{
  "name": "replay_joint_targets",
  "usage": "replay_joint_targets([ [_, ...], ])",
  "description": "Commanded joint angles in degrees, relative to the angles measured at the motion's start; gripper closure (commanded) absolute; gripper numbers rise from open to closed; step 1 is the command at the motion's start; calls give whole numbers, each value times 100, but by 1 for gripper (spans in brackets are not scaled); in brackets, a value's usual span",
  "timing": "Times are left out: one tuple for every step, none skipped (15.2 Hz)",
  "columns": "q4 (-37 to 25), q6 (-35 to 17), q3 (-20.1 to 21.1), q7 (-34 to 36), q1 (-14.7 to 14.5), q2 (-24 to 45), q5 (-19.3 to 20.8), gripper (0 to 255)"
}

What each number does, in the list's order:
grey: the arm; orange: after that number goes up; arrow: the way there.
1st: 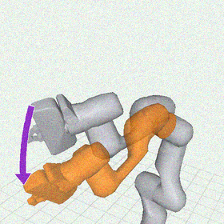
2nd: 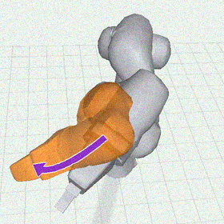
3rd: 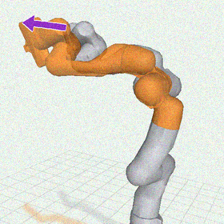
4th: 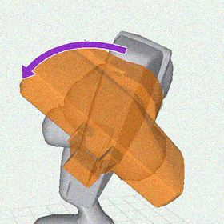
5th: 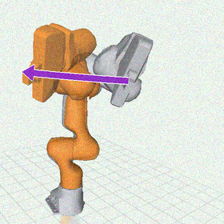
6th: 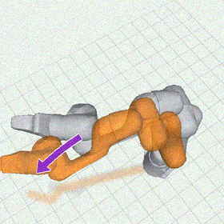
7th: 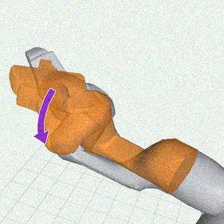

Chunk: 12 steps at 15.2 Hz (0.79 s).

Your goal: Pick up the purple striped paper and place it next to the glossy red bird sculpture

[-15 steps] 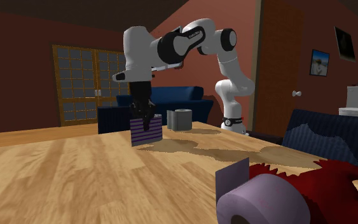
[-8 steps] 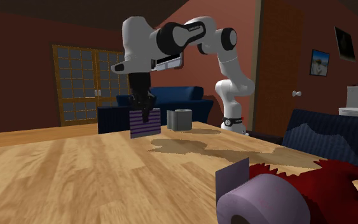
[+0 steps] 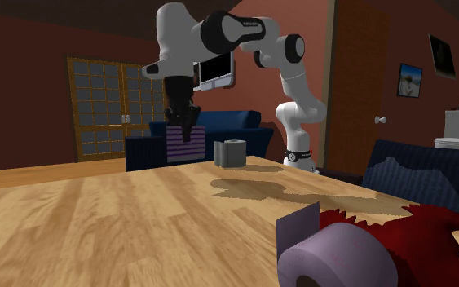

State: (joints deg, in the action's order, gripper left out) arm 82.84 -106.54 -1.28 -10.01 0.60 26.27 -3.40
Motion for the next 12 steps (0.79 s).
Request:
replay_joint_targets([
  [-109, 143, -1, 7, 1, -36, 3, 255],
  [-171, 215, -1, 10, 1, -46, 4, 255],
  [-234, 287, -2, 14, 2, -55, 5, 255],
  [-300, 360, -2, 17, 2, -63, 7, 255],
  [-368, 434, -2, 21, 3, -69, 8, 255],
  [-437, 508, -2, 24, 4, -73, 8, 255],
  [-510, 583, -3, 27, 5, -76, 9, 255],
  [-584, 660, -3, 31, 5, -78, 10, 255],
  [-661, 737, -3, 34, 6, -78, 11, 255],
  [-741, 814, -3, 38, 7, -76, 12, 255],
  [-823, 893, -3, 41, 8, -73, 12, 255],
  [-908, 973, -3, 45, 9, -68, 13, 255],
])
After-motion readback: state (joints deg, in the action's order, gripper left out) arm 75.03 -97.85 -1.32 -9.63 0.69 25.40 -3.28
